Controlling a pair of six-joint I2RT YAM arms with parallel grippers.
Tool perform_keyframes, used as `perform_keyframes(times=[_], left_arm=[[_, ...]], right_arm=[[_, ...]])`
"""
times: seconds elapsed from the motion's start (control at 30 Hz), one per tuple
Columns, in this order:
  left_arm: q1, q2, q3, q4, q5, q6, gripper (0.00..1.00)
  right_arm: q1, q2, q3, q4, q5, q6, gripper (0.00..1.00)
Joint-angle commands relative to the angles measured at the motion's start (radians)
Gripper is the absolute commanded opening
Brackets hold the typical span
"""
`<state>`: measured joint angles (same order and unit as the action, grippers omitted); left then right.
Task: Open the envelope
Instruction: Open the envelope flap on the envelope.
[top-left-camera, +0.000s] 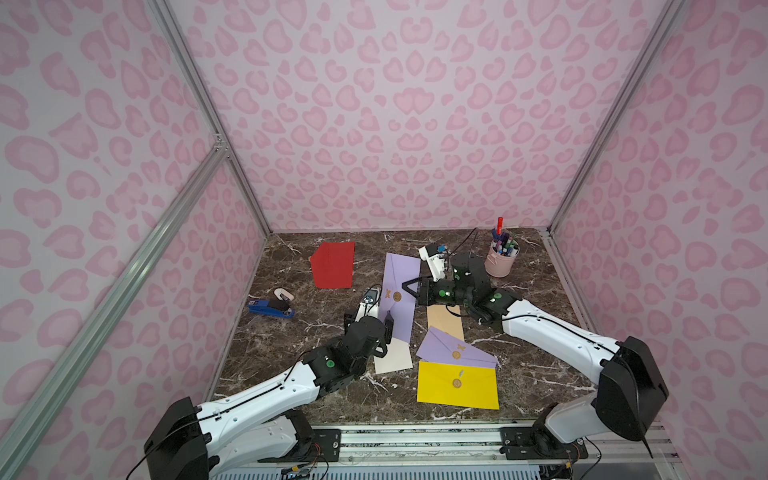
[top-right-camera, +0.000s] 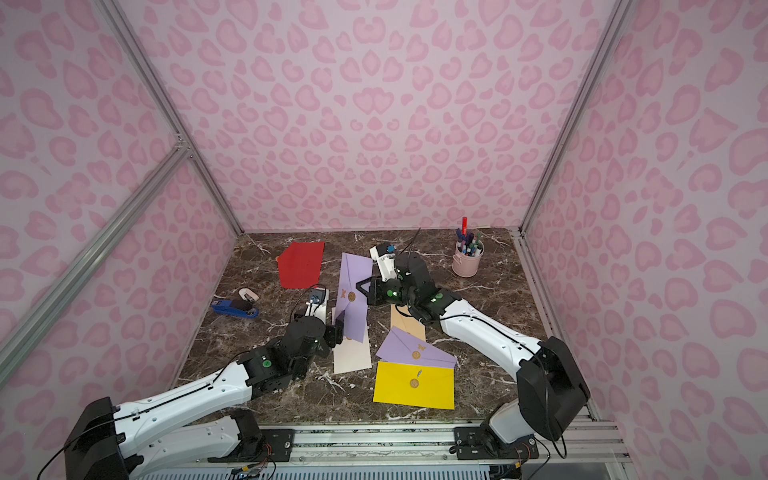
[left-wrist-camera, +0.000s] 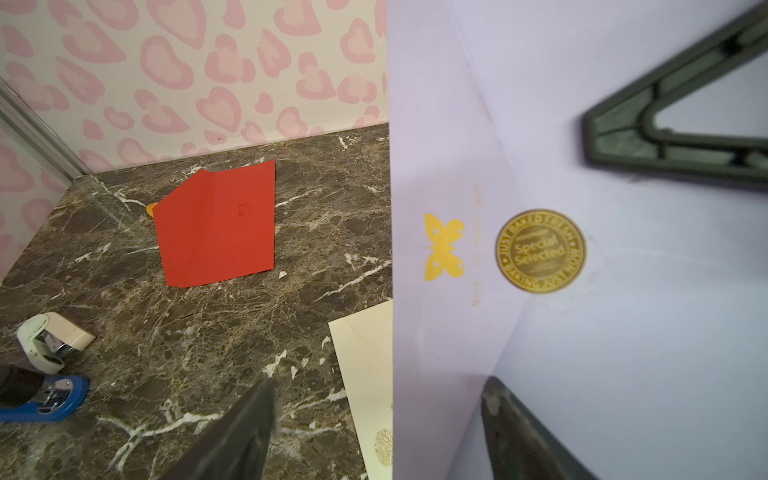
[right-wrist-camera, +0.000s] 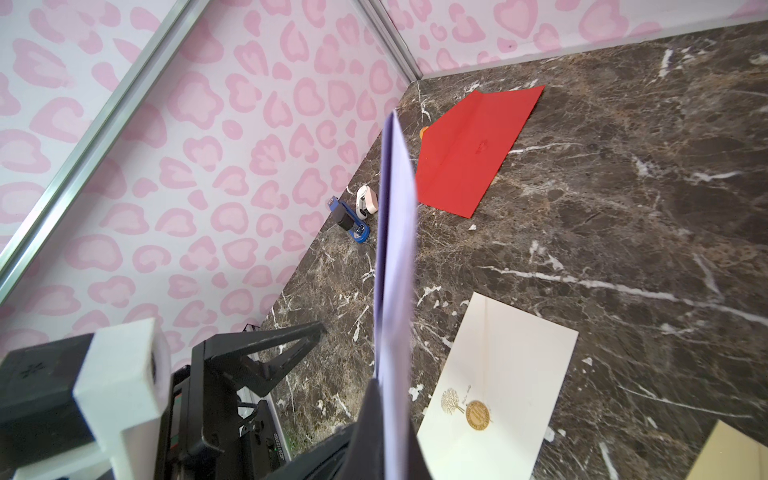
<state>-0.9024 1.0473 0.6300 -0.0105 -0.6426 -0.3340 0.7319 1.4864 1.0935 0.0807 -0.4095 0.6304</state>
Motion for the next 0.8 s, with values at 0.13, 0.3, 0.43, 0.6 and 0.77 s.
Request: perform_keyframes(times=[0.13, 0.3, 0.43, 0.6, 0.77], left_arm=[[0.001, 0.0, 0.004, 0.006, -0.034, 0.006, 0.8], [0.002, -0.007, 0.004, 0.007, -0.039, 0.009, 0.81], [0.007, -0.007, 0.004, 0.006, -0.041, 0.014, 0.82], [0.011, -0.007, 0.0, 0.002, -0.043, 0.009, 0.82], [0.014, -0.015, -0.003, -0.003, -0.046, 0.007, 0.82]], right_arm=[[0.001, 0.008, 0.011, -0.024, -0.023, -0.01, 0.0], [0.002, 0.009, 0.015, -0.025, -0.026, -0.013, 0.0], [0.003, 0.012, 0.015, -0.024, -0.033, -0.012, 0.0], [0.006, 0.013, 0.015, -0.018, -0.043, -0.01, 0.0], [0.008, 0.012, 0.011, -0.018, -0.041, -0.009, 0.0]])
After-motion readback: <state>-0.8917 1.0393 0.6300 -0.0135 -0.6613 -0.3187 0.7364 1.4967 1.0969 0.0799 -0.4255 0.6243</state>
